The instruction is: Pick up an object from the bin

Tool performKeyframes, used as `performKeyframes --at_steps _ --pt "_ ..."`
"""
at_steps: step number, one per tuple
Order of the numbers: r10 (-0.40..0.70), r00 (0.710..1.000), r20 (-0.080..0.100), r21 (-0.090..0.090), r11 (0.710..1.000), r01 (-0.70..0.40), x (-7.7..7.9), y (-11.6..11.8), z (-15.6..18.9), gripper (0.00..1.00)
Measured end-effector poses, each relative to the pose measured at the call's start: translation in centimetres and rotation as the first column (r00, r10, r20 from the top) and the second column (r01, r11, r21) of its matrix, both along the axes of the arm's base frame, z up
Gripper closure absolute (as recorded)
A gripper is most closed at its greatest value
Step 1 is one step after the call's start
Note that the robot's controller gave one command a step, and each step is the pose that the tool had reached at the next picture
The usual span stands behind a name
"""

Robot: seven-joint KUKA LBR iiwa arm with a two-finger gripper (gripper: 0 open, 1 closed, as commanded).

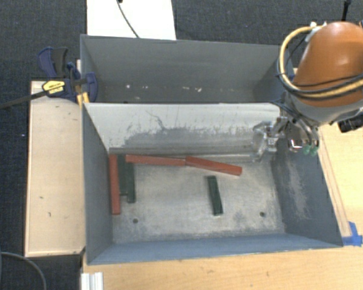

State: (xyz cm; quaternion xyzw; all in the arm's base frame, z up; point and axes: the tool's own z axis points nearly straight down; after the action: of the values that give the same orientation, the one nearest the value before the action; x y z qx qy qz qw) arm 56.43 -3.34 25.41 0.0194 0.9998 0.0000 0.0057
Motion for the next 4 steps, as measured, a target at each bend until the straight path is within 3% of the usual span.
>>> performKeyframes --at_steps 1,2,3,4 --pt "-0.001 1.0 -0.008 0.001 1.0 0.001 -0.1 0.0 -0.4 0.0" --pt "0.217 0.976 -0.014 0.003 0.976 -0.217 2.6 5.3 -12.5 0.0" --pt "0.791 0.612 -0.011 0.002 0.612 -0.791 -0.7 6.1 -18.2 0.0" --pt "0.788 0.615 -0.01 0.001 0.615 -0.788 -0.6 6.1 -18.1 1.0"
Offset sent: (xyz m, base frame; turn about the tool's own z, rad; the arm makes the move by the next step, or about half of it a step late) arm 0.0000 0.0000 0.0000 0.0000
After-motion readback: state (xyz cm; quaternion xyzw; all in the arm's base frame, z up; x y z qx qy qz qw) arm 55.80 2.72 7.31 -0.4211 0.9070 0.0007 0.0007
